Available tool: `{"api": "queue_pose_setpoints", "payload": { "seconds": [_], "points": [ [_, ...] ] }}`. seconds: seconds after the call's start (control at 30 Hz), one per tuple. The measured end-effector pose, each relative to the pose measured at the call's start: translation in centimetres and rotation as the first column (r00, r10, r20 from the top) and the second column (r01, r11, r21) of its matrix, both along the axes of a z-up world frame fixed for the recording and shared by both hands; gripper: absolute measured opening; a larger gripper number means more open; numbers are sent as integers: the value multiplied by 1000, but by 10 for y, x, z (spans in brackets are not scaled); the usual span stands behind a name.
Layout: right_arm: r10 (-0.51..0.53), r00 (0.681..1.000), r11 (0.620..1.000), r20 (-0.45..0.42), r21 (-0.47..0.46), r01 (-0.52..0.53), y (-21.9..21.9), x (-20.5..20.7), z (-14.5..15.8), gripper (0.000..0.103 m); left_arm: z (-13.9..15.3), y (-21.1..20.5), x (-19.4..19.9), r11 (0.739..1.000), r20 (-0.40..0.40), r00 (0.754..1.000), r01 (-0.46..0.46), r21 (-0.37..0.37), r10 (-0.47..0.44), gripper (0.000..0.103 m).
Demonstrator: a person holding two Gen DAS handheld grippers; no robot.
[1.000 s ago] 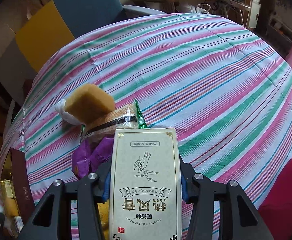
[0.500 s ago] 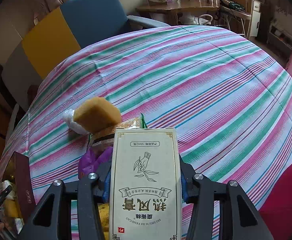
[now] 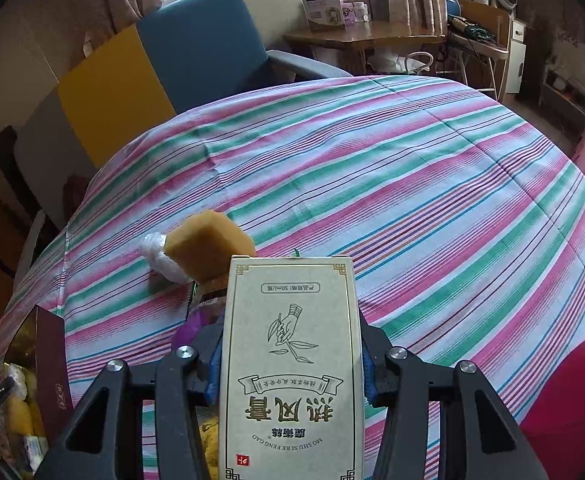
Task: Organize objects
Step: 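Release the wrapped bundle into the gold tray with the left tool while the right tool carries the white box, then lower the white box into the gold tray and open the right tool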
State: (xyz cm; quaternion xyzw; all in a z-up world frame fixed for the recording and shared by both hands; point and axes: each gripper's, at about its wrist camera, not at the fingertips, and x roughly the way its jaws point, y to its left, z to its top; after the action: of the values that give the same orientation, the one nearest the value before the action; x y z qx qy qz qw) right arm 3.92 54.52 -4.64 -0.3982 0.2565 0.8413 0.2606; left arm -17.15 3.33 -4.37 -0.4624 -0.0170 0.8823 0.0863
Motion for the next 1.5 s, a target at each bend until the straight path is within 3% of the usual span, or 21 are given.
{"api": "queue_pose_setpoints", "payload": {
  "seconds": [0.1, 0.3, 0.6, 0.83, 1.07, 1.33, 1.5],
  "points": [
    [14, 999, 999, -42, 37, -13, -5, 2, 10, 51, 12, -1, 25, 1000, -44, 999, 7, 0, -7, 64],
    [142, 988, 985, -67, 107, -134, -32, -8, 21, 51, 29, -2, 72, 1000, -105, 994, 16, -9, -17, 64],
    [236, 970, 970, -54, 72, -232, -62, -18, 20, 51, 37, -5, 117, 1000, -134, 991, 2, 2, -2, 64],
    [336, 940, 942, -53, 40, -334, -114, -33, 23, 51, 32, -10, 132, 1000, -126, 992, -9, -3, 8, 64],
    [491, 870, 871, -54, 6, -491, -189, -58, 27, 51, 34, -17, 141, 1000, -151, 988, -24, -20, 21, 64],
    [656, 753, 752, -51, -37, -658, -285, -96, 36, 51, 37, -28, 146, 999, -163, 986, -41, -27, 36, 64],
    [697, 717, 715, -14, -74, -696, -327, -124, 27, 51, 33, -36, 147, 998, -149, 988, -52, -33, 47, 64]
  ]
}}
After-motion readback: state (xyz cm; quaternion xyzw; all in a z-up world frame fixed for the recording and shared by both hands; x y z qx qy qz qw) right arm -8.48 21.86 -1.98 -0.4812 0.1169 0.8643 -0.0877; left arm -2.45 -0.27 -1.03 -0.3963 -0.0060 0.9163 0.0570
